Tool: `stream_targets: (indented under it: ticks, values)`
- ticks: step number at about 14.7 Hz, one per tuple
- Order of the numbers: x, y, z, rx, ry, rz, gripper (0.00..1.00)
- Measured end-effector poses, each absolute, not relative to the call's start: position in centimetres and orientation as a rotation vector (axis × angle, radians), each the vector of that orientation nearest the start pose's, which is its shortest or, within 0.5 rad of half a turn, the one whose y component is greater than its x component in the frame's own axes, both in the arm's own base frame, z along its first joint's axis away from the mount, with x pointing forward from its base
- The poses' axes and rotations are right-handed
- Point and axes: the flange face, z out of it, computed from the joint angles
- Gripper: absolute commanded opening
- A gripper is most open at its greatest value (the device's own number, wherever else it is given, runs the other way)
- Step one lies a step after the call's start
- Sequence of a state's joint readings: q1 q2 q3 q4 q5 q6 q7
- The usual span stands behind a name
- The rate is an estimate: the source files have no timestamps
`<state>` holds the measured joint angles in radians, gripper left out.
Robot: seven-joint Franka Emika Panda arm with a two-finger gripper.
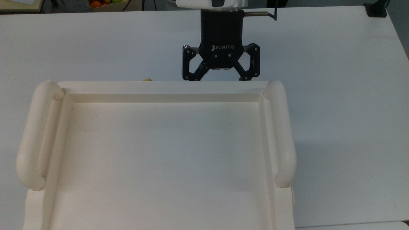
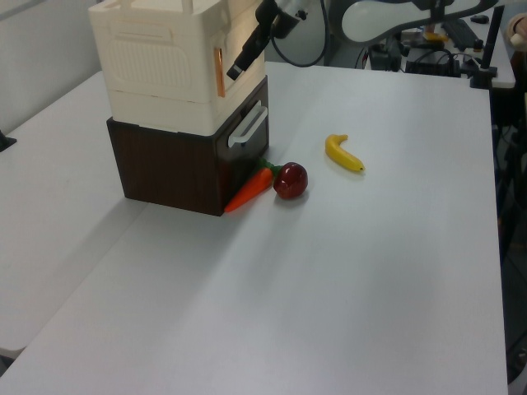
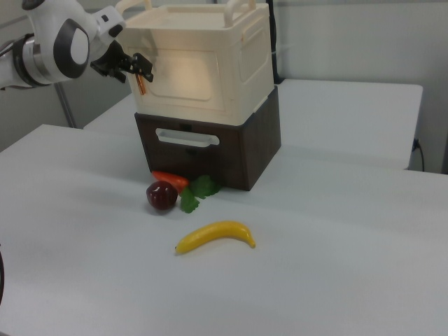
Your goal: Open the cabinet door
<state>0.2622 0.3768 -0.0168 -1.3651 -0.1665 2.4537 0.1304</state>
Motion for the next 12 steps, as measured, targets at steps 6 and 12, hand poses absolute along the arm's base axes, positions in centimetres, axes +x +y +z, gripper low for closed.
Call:
stream_targets:
  ticks: [6, 12]
  values:
    - [70.1, 19.8, 58.2, -2.929, -0.221, -1.203, 0.63]
    - [70.1, 20.3, 57.7, -2.957, -0.207, -1.235, 0.48]
